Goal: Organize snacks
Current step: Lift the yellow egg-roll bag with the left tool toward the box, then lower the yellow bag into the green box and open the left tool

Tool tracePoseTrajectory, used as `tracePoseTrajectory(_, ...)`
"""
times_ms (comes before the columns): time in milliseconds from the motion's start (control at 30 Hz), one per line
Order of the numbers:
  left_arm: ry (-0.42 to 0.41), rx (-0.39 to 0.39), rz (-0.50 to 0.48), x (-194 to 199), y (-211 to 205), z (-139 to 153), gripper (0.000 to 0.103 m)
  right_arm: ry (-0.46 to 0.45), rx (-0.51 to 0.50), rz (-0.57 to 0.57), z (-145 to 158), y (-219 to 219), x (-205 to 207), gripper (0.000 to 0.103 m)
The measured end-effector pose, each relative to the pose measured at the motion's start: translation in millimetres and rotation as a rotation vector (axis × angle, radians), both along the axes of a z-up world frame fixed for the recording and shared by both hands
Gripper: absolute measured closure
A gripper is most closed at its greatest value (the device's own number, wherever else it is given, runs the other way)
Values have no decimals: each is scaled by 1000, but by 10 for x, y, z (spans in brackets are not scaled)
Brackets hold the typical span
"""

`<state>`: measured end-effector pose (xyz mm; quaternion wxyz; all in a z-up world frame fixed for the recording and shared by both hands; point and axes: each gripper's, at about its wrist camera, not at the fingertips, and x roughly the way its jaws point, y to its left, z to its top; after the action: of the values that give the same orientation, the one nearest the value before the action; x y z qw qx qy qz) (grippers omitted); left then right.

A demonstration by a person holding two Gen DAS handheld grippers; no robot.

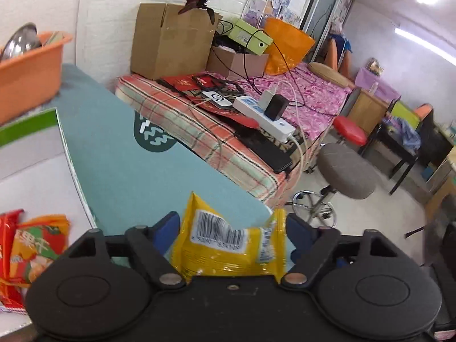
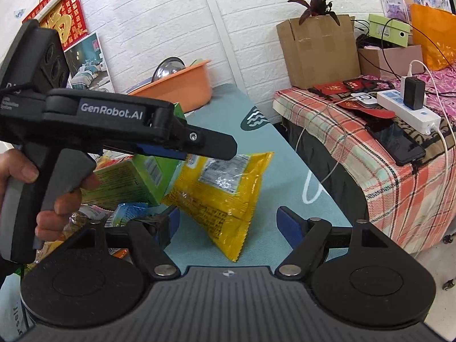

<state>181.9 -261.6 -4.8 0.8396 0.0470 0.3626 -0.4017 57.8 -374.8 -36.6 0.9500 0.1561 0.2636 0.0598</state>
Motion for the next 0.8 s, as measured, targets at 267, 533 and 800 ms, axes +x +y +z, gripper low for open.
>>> tracePoseTrajectory(267,136,-50,-104,-28,-139,-175,0,5,11,-27,-26,-102,-94,0)
tracePoseTrajectory(533,174,-44,-79,-73,23,-252,0,9,30,-49,-68,-127,-253,0)
tracePoseTrajectory(800,265,-126,-51,-125,174,-321,20,12,67,-4,-57,-74,-205,29)
